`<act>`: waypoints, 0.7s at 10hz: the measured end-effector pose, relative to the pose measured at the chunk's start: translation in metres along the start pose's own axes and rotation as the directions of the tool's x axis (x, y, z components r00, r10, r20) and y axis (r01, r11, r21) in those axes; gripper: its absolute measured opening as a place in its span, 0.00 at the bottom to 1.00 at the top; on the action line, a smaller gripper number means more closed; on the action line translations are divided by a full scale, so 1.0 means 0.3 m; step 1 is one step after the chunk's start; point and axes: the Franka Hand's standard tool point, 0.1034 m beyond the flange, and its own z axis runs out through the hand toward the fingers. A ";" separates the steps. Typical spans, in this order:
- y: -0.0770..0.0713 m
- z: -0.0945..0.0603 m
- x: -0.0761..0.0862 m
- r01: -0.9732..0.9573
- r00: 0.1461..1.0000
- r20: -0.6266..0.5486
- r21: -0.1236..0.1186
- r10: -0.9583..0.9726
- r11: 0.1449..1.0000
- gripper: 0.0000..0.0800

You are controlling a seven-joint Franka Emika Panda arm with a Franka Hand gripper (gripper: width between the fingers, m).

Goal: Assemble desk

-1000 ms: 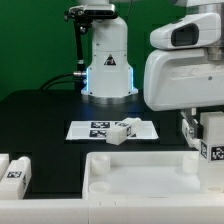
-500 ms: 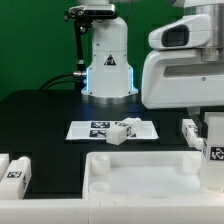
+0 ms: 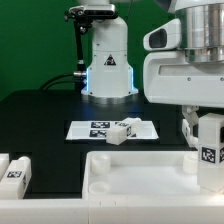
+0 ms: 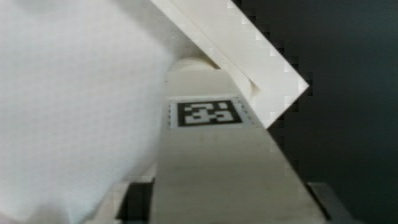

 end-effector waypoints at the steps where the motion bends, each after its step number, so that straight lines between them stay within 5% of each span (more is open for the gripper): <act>1: 0.000 0.000 0.000 0.000 1.000 0.000 0.000 0.000 1.000 0.36; 7: 0.000 0.000 0.000 0.000 1.000 0.000 0.000 0.000 1.000 0.36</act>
Offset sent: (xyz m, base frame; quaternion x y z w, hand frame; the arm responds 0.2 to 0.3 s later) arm 0.0030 0.0135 -0.0103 0.0872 0.0266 0.4981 0.8623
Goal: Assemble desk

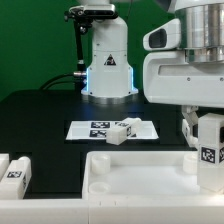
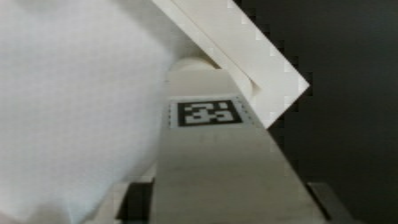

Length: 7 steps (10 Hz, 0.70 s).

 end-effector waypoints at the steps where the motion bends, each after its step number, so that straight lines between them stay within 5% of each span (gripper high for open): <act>1: 0.005 -0.001 0.003 -0.109 0.994 0.002 0.002 0.109 0.994 0.36; 4: 0.003 0.001 -0.017 -0.567 0.823 0.024 -0.011 0.567 0.823 0.36; 5: -0.010 0.004 -0.032 -0.742 0.670 0.038 -0.003 0.742 0.670 0.36; 6: -0.018 0.005 -0.046 -0.840 0.543 0.066 0.030 0.837 0.542 0.36; 7: -0.018 0.004 -0.048 -0.839 0.543 0.069 0.029 0.837 0.543 0.36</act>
Offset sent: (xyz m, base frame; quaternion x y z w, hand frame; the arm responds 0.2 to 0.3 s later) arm 0.0039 0.0139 0.0015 0.0080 0.0030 0.3545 0.9350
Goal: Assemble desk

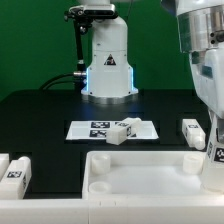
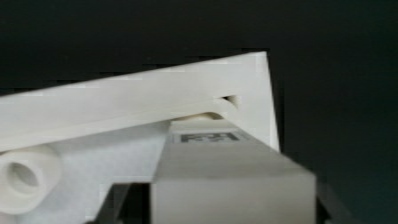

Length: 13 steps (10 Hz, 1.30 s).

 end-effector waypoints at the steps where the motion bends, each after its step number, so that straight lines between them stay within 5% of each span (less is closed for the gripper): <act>1: 0.000 0.000 -0.001 0.004 1.000 0.001 0.000 -0.004 1.000 0.36; 2: 0.000 0.001 0.000 0.099 0.995 -0.002 0.001 -0.099 0.995 0.36; 4: -0.003 0.000 0.009 0.475 0.880 -0.003 0.001 -0.475 0.880 0.75; 5: -0.002 0.001 0.009 0.574 0.819 -0.003 -0.001 -0.574 0.819 0.79; 8: -0.002 0.001 0.009 0.704 0.711 -0.002 -0.002 -0.704 0.711 0.81; 11: -0.016 -0.017 0.005 0.972 0.229 0.002 -0.044 -0.973 0.229 0.81; 12: -0.016 -0.016 0.004 0.969 0.245 0.001 -0.042 -0.970 0.244 0.81; 13: -0.016 -0.016 0.004 0.963 0.267 0.000 -0.042 -0.964 0.267 0.70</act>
Offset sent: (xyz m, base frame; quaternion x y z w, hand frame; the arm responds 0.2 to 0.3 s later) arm 0.0018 0.0020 0.0020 0.0117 -0.0234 -0.4292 0.9028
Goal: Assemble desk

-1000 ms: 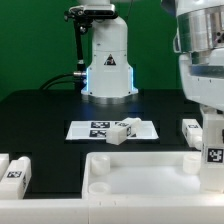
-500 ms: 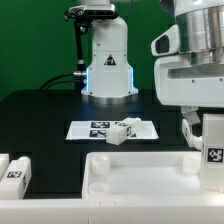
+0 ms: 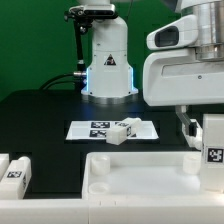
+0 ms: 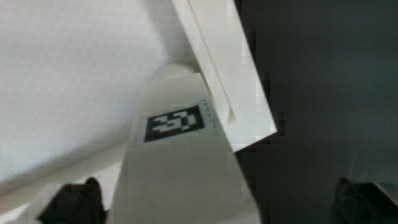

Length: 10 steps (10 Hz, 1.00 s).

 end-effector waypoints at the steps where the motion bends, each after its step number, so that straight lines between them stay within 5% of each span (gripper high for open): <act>1: 0.000 0.000 0.000 0.002 1.000 0.000 0.000 -0.002 1.000 0.52; 2: 0.000 0.000 0.000 -0.014 1.000 0.001 0.001 0.014 1.000 0.52; 3: 0.017 0.004 0.001 -0.137 0.991 0.004 -0.006 0.137 0.991 0.38; 5: 0.021 0.006 -0.004 -0.417 0.909 -0.002 -0.011 0.417 0.909 0.37; 9: 0.001 0.014 -0.016 -0.906 0.423 0.046 0.020 0.905 0.423 0.37; 10: -0.002 0.014 -0.018 -0.895 0.446 0.045 0.021 0.894 0.445 0.37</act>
Offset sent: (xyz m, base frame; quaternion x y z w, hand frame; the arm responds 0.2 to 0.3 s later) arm 0.0058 -0.0112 0.0026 -0.0202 0.0186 0.3169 0.9481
